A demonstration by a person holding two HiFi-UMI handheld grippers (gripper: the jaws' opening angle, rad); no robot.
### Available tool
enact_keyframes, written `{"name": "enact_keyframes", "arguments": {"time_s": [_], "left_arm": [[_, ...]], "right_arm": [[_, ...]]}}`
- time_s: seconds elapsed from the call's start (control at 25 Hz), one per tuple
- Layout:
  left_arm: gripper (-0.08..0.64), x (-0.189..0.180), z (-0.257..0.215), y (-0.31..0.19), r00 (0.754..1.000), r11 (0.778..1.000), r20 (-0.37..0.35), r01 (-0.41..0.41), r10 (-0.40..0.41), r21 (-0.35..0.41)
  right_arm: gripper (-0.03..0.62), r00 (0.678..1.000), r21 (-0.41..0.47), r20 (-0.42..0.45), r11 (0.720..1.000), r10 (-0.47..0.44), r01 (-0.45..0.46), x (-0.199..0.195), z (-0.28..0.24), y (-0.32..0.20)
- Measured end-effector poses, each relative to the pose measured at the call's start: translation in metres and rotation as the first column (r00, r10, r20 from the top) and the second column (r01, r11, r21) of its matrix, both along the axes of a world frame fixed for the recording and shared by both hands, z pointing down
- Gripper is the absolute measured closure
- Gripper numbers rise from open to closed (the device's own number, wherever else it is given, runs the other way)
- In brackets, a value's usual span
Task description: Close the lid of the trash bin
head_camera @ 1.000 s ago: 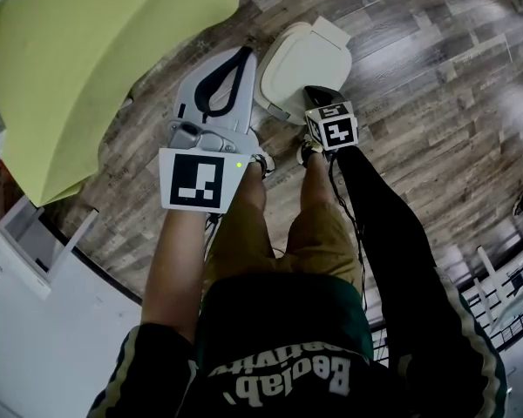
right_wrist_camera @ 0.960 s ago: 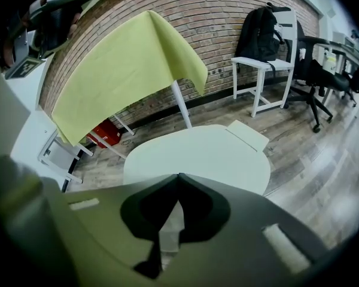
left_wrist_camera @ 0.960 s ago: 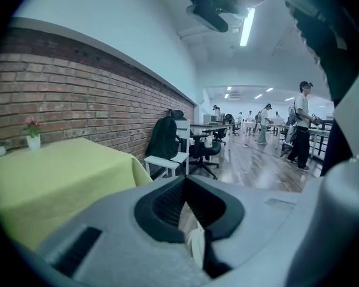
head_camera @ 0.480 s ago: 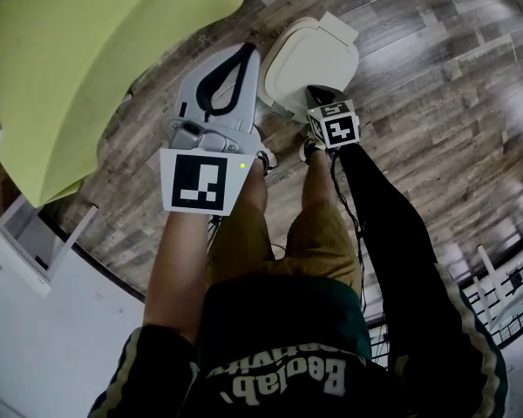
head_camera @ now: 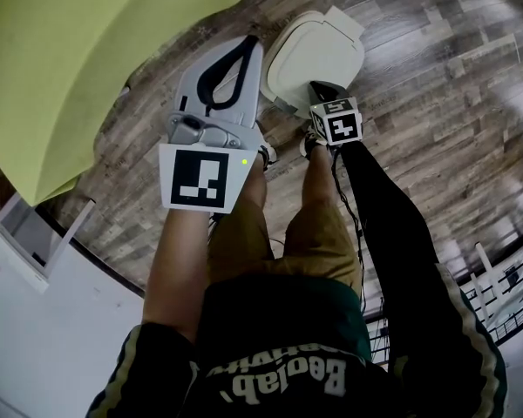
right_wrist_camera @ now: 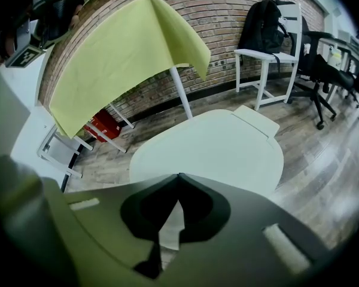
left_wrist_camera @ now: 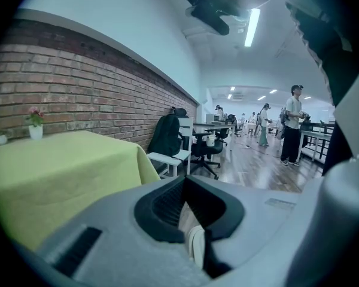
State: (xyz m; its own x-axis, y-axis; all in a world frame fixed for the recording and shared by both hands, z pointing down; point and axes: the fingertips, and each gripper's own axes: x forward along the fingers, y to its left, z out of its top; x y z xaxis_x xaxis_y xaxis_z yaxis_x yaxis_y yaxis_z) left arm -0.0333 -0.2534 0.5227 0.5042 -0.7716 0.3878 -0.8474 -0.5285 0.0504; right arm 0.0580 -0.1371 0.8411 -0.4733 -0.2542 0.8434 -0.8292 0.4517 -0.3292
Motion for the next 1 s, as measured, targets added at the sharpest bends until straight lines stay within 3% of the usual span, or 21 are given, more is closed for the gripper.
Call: {"name": "enact_keyframes", "arguments": {"time_s": [1.0], "left_arm": [[0.552,-0.009,0.005,0.012,1.000,1.000,0.011,-0.003,0.003,0.000]], "right_arm": [[0.583,0.999,0.008,-0.023,1.000,0.023,-0.023,-0.001,0.021,0.003]]}}
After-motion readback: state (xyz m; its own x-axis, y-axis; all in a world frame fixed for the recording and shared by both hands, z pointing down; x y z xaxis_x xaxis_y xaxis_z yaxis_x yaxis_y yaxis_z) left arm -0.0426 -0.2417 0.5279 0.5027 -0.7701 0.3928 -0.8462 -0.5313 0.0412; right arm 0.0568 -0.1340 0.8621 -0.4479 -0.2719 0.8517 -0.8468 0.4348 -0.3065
